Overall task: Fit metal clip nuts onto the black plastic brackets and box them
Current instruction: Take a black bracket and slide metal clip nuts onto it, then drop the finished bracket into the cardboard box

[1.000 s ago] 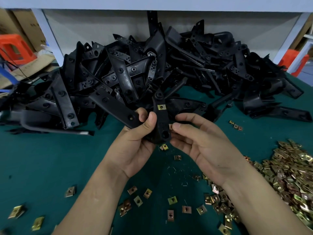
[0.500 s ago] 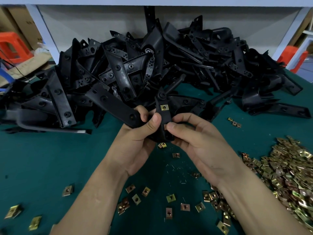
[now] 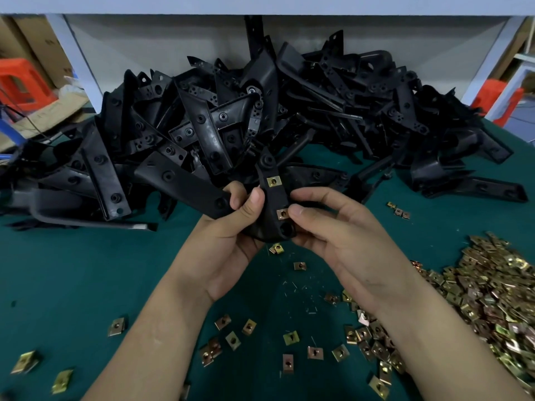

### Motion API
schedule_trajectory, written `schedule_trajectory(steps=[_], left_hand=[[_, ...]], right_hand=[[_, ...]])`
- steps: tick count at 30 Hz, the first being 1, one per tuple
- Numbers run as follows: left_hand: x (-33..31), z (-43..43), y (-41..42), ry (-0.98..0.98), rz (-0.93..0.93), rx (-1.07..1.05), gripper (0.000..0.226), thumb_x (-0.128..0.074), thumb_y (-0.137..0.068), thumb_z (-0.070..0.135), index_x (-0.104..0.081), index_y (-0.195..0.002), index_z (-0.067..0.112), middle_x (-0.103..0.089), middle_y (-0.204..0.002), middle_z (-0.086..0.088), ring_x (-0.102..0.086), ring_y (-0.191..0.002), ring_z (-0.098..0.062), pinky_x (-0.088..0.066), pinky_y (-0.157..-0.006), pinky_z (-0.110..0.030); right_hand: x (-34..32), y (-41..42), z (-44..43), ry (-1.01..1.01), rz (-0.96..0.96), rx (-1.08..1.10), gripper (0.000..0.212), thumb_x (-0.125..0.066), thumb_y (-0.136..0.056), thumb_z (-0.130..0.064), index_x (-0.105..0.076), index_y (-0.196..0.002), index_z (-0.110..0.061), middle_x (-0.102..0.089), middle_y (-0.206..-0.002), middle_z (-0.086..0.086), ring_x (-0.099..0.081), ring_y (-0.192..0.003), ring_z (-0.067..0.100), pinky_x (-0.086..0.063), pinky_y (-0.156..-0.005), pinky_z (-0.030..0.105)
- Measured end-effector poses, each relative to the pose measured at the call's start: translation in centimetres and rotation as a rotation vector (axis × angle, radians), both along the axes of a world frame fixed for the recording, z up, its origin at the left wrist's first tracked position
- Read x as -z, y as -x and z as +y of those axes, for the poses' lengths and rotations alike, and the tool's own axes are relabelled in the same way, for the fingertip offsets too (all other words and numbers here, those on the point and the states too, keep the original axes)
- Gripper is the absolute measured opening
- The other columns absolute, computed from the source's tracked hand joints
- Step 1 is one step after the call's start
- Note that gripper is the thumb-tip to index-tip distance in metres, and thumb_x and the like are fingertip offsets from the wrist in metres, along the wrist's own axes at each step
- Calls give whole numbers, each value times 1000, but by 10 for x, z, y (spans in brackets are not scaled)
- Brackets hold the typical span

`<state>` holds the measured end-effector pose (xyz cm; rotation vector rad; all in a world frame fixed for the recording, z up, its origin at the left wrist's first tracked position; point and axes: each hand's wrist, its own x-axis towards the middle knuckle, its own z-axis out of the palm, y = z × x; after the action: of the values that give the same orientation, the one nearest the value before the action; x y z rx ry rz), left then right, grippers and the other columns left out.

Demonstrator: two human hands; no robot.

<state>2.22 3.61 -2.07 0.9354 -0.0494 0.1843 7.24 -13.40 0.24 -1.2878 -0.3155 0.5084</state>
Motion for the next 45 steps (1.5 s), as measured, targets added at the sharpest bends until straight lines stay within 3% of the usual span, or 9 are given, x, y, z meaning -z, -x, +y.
schedule_trajectory(steps=[7,11,16,20,23,26,33,37,45], left_hand=[[1,-3,-1,-146,62,-64,24,-74,-87,11,-53,-80,22,-66,-97,-2,-68,-92,-21,-58,-71,-36],[-3,-6,-2,-319,49,-201,21,-79,-78,11,-66,-90,23,-64,-92,2,-65,-91,-21,-54,-79,-41],[-4,-14,-2,-352,48,-294,31,-82,-74,14,-72,-100,27,-66,-94,3,-66,-92,-21,-56,-84,-41],[-8,-28,1,-612,-3,-446,74,-88,-76,24,-46,-136,32,-68,-101,4,-69,-94,-18,-60,-84,-36],[-11,-50,3,-722,-94,-515,87,-84,-80,7,-26,-144,22,-65,-107,5,-67,-93,-14,-56,-82,-23],[-15,-84,6,-713,-157,-458,72,-66,-95,0,-23,-148,22,-64,-107,8,-65,-99,-11,-50,-87,-16],[-28,-190,28,-656,-277,-167,66,-49,-104,4,-23,-142,51,-63,-106,15,-64,-104,-14,-49,-88,-14],[-25,-259,47,-642,-245,-39,51,-56,-102,10,-25,-136,31,-59,-108,12,-61,-105,-3,-43,-88,-9],[19,-392,97,-718,-184,459,30,-59,-92,26,-55,-118,41,-68,-106,20,-64,-107,4,-51,-95,-20]], right_hand=[[-2,2,3,-68,151,-65,25,-55,-102,-26,-77,-108,-15,-75,-112,9,-73,-101,24,-60,-84,31],[-4,7,8,-56,223,-75,26,-55,-103,-26,-72,-117,-12,-73,-117,12,-70,-108,29,-60,-89,42],[-15,10,9,-16,291,-26,22,-55,-102,-21,-71,-115,-11,-74,-113,13,-71,-106,27,-62,-79,36],[-23,15,-3,57,245,44,17,-57,-101,-14,-71,-110,-11,-77,-105,9,-73,-100,23,-62,-82,38],[-25,24,-29,125,84,79,23,-61,-98,-6,-73,-98,-25,-78,-98,-1,-74,-95,12,-61,-82,29],[-26,41,-58,196,-54,112,37,-65,-92,4,-74,-101,-30,-78,-96,-8,-73,-94,7,-57,-77,19],[-24,87,-142,157,-102,413,38,-62,-87,15,-70,-111,-13,-76,-104,11,-72,-101,21,-58,-83,27],[-22,122,-212,108,-42,783,46,-64,-81,21,-68,-113,-11,-78,-102,3,-71,-95,9,-53,-77,16],[15,221,-324,421,46,1215,50,-65,-89,9,-63,-128,-23,-73,-116,-6,-68,-110,10,-54,-98,35]])
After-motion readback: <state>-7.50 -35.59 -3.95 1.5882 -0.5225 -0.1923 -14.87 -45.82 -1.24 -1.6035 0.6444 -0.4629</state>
